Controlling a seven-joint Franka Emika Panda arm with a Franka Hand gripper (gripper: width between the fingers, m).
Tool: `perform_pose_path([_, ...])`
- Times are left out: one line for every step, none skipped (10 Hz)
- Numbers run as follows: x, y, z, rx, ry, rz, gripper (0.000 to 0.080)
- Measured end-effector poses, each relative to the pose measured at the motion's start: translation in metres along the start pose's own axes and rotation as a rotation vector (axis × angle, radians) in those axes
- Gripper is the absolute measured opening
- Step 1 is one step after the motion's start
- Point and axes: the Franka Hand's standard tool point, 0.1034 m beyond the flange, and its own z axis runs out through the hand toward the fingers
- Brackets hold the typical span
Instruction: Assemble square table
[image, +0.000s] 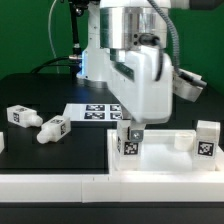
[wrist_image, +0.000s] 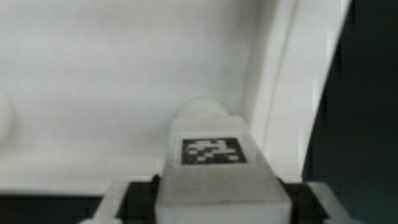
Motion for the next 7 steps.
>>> perform_pose_path([0.0009, 0.0, 0.0006, 0.007, -0.016, 0.107, 0.0289])
perform_pose_path([0.0008, -0.0002, 0.0007, 0.007, -0.016, 0.16, 0.0289])
perform_pose_path([0.001, -0.0003, 0.0008, 0.008, -0.015, 0.156, 0.0289])
perform_pose_path([0.0008, -0.0002, 0.0009, 0.007, -0.016, 0.132, 0.0289])
perform_pose_path([0.0005, 0.0, 0.0014, 0.011, -0.013, 0.077, 0.0361])
perform_pose_path([-0.0013, 0.0001, 0.0016, 0.034, -0.009, -0.135, 0.0543])
perform_pose_path([-0.0036, 0.0041, 0.0009, 0.046, -0.007, -0.336, 0.0543])
